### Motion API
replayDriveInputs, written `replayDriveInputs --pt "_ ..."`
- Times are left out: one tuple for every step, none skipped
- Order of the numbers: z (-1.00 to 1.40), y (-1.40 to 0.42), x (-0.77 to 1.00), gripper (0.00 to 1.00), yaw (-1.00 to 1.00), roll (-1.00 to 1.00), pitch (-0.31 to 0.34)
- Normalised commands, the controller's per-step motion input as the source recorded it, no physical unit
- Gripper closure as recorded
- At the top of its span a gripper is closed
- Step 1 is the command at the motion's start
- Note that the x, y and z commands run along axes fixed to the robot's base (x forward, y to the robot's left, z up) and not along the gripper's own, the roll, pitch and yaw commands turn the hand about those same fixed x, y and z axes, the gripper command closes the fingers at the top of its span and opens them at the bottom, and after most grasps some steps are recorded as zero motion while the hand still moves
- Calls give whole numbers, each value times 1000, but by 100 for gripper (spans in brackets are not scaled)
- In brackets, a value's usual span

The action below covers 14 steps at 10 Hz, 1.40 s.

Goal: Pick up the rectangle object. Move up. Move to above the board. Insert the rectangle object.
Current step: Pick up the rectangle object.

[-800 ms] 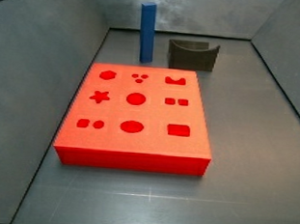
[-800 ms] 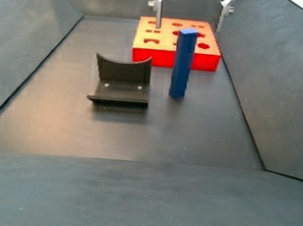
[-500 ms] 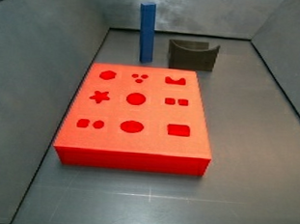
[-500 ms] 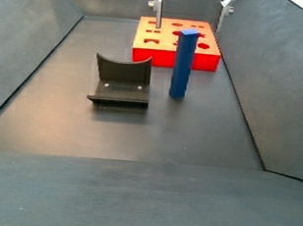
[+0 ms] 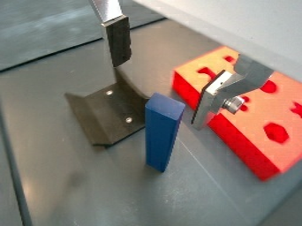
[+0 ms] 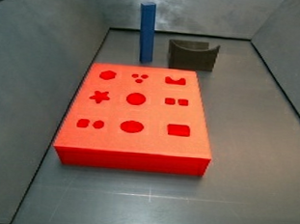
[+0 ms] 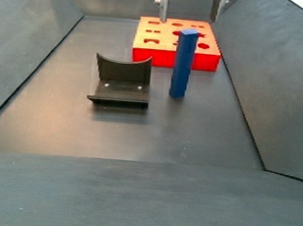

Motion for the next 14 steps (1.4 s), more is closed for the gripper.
replayDriveInputs --pt "-309 0 0 0 1000 0 -70" --pt "-354 -266 11 0 903 23 -60" --pt "-403 -303 86 0 814 40 -26" --pt "-417 -374 83 0 649 56 0" --pt "-383 -60 57 0 566 64 0" --pt "-360 94 -83 0 329 103 0" --pt "-369 77 -163 0 231 123 19" --pt "-326 14 -189 0 0 116 50" --pt "-280 6 -77 0 -183 123 97" --pt "-260 40 -20 0 -249 116 106" --pt "-211 83 0 0 -254 61 91" --pt "-86 29 0 0 -194 20 64" --pt "-49 43 54 0 -40 0 47" --pt "-51 51 6 0 -77 0 24"
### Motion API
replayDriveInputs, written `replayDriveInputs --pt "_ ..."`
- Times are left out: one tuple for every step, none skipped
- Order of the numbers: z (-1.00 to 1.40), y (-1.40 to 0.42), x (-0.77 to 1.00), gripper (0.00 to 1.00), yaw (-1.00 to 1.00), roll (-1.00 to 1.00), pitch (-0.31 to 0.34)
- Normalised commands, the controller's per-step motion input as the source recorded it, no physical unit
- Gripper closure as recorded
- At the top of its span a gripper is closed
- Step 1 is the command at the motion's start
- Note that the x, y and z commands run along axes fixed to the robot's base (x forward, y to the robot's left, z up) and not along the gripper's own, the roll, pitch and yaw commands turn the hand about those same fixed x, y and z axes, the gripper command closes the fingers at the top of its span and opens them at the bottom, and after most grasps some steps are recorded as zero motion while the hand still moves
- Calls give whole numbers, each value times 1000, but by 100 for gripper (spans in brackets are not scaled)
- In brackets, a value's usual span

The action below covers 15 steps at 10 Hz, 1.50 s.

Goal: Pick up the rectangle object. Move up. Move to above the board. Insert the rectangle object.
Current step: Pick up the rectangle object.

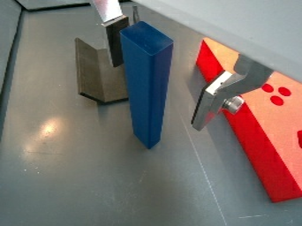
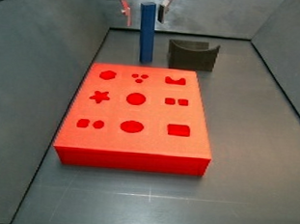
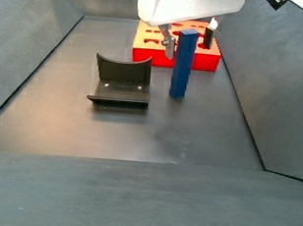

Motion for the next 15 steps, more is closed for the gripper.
replayDriveInputs --pt "-60 29 0 0 -77 0 0" --pt "-77 29 0 0 -129 0 0" --pt "-66 0 146 0 -383 0 0" --pt "-60 0 91 0 -386 0 0" --pt "-49 0 0 0 -334 0 0" --pt "-54 29 0 0 -249 0 0" --pt "-9 0 0 0 -60 0 0" --pt "0 0 0 100 0 0 0" --pt "0 0 0 100 0 0 0" --pt "0 0 0 100 0 0 0" --pt "0 0 0 100 0 0 0" --pt "0 0 0 100 0 0 0" --pt "0 0 0 100 0 0 0" --pt "0 0 0 100 0 0 0" --pt "0 0 0 100 0 0 0"
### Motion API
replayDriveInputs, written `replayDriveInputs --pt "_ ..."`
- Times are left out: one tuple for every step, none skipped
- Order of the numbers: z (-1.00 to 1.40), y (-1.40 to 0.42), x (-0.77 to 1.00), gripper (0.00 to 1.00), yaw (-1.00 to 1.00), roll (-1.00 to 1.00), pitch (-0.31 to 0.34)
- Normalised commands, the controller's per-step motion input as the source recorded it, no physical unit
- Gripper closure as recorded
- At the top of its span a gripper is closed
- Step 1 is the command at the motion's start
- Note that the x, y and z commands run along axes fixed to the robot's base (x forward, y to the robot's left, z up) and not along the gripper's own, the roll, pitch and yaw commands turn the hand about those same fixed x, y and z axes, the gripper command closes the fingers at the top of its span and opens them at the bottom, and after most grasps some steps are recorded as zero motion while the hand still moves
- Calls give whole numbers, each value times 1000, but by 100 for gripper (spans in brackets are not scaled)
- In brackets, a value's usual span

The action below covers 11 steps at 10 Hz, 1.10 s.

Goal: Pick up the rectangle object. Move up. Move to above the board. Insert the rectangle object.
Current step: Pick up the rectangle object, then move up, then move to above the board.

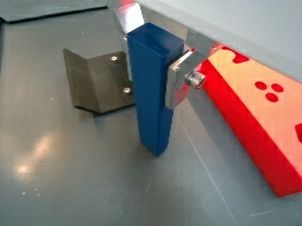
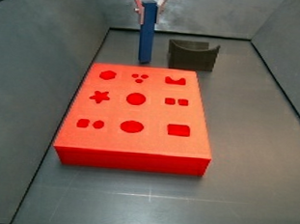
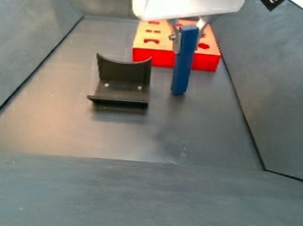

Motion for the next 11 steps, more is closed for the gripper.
replayDriveInputs --pt "0 0 0 100 0 0 0" --pt "0 0 0 100 0 0 0" --pt "0 0 0 100 0 0 0" --pt "0 0 0 100 0 0 0" --pt "0 0 0 100 0 0 0" --pt "833 0 0 100 0 0 0" --pt "804 -18 -14 100 -11 -1 10" --pt "656 -23 -24 100 -11 -11 25" --pt "503 -16 -19 100 -6 -21 30" --pt "334 -10 -9 100 -2 -32 35" --pt "1000 -609 131 100 -211 -134 -322"
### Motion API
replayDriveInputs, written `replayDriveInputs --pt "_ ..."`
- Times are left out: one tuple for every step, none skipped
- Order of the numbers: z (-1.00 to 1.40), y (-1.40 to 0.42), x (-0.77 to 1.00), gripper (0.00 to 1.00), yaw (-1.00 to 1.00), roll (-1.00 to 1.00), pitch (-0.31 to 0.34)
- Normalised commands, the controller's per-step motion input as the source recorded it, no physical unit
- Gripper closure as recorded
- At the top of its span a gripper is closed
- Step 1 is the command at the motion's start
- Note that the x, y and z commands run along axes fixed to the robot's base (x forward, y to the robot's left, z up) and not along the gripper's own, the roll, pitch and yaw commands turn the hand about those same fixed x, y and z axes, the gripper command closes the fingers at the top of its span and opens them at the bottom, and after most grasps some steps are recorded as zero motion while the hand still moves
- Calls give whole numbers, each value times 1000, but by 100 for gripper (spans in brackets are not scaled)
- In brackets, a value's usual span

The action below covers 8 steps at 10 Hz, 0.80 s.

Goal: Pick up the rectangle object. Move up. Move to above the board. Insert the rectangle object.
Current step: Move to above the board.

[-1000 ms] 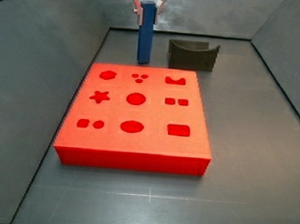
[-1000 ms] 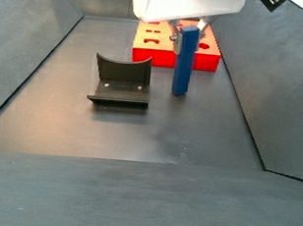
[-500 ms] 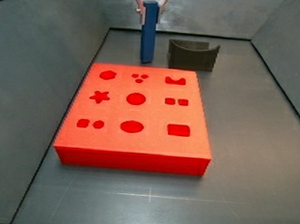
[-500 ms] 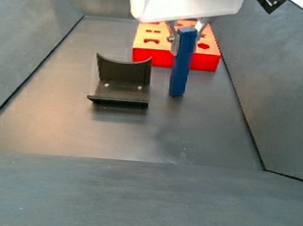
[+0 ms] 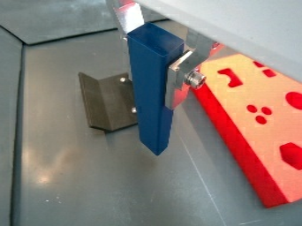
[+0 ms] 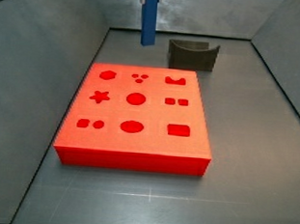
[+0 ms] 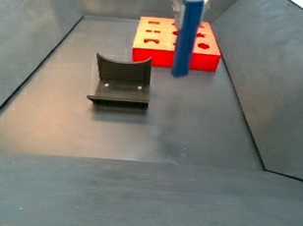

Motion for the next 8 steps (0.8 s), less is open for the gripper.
replayDriveInputs --pt "1000 -631 136 100 -204 -134 -300" --pt "1000 -583 111 100 -149 -112 -219" --pt "1000 -507 91 100 -73 -106 -118" --pt "1000 -473 83 100 -41 -95 -52" --pt "1000 -420 82 100 -16 -72 3" --pt "1000 -371 81 100 0 -59 52" --pt "922 -271 69 100 4 -63 85" --pt "757 -167 45 100 5 -71 89"
